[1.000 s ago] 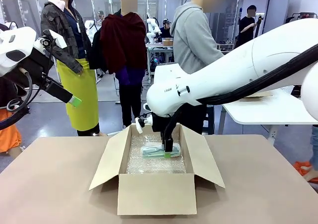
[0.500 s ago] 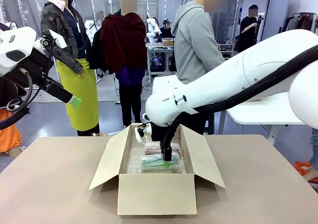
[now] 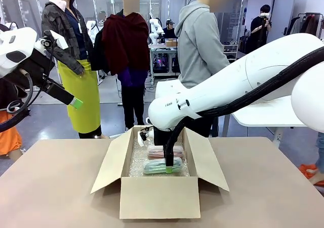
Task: Pack the glasses set securely to prepare it for shipping.
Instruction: Put the Glasses case from the right side of the table into the Package Box, then position the Package Box on the left side of the table.
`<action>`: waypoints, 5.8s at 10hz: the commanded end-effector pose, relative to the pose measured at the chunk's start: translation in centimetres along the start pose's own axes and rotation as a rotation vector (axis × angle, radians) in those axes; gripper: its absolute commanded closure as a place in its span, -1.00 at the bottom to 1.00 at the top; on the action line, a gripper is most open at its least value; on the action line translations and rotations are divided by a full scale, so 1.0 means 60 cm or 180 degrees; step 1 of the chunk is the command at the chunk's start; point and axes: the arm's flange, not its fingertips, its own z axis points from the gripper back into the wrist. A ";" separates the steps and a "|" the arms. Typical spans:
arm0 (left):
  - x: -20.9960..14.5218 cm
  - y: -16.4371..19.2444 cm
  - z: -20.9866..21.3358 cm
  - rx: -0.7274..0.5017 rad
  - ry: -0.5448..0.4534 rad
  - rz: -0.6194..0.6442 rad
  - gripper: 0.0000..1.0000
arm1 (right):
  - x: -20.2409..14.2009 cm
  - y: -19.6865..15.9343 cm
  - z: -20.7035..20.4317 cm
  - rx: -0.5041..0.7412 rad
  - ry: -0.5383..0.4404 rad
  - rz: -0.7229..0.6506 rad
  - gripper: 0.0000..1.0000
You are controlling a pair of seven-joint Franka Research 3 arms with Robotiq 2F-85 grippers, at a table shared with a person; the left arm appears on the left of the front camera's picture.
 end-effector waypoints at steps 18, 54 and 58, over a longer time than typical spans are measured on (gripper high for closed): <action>0.000 0.002 0.003 0.0006 -0.0012 -0.0013 -1.00 | 0.005 0.001 0.002 -0.0031 -0.0034 0.0006 -1.00; -0.313 0.184 -0.429 -0.1962 0.0409 0.3436 -1.00 | -0.443 0.365 0.313 -0.1263 -0.1874 -0.2518 -1.00; -0.317 0.196 -0.480 -0.2152 0.0595 0.3535 -1.00 | -0.443 0.365 0.313 -0.1263 -0.1874 -0.2518 -1.00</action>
